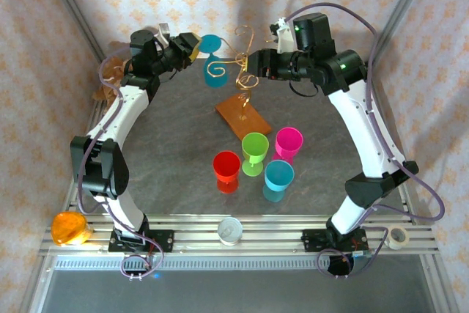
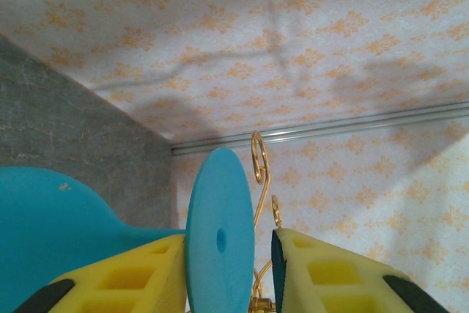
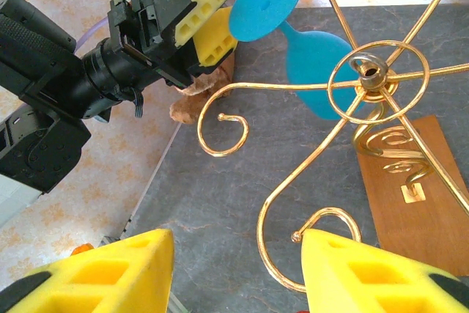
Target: Take the wine glass off the wine glass rack
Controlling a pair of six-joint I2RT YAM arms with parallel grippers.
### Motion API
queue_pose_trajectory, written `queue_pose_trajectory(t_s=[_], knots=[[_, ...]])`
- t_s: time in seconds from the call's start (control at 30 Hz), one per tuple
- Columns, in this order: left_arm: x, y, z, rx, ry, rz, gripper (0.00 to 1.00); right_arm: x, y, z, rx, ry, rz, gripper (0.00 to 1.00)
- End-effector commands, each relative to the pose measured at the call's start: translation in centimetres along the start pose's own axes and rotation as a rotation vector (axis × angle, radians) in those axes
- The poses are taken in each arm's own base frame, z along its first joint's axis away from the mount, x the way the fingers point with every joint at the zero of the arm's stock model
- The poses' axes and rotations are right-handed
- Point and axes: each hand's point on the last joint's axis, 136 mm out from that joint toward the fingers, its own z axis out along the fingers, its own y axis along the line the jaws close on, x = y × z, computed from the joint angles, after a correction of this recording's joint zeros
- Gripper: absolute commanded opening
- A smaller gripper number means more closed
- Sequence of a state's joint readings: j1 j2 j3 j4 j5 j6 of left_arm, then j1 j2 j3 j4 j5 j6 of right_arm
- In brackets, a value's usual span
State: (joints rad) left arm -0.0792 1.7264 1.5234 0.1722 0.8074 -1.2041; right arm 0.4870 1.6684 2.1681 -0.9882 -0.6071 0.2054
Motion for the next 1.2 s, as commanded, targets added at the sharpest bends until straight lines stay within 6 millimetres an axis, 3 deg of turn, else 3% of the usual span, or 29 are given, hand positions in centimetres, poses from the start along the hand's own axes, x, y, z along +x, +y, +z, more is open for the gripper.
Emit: queue_pose_trajectory(t_s=[0.0,0.6,0.8,0.9,1.17], knots=[[-0.1,-1.0,0.5,0.037,0.006,0.029,0.33,-0.3,0.6,-1.4,-0.014,-0.026,-0.025,0.50],[0.0,-1.1,1.1,0.052,0.006,0.020,0.25,-0.1,0.4,-1.4,-0.003,-0.015,-0.031,0.50],[-0.1,-1.1,1.0,0.055,0.000,0.022,0.13,-0.1,0.5,-1.4,-0.006,-0.014,-0.029,0.50],[-0.2,-1.2,1.0,0.055,-0.001,0.019,0.00,-0.2,0.5,-1.3,-0.007,-0.014,-0.029,0.50],[-0.6,-2.1,1.3,0.114,-0.008,-0.041,0.00,-0.2,0.6,-1.4,-0.010,-0.013,-0.029,0.50]])
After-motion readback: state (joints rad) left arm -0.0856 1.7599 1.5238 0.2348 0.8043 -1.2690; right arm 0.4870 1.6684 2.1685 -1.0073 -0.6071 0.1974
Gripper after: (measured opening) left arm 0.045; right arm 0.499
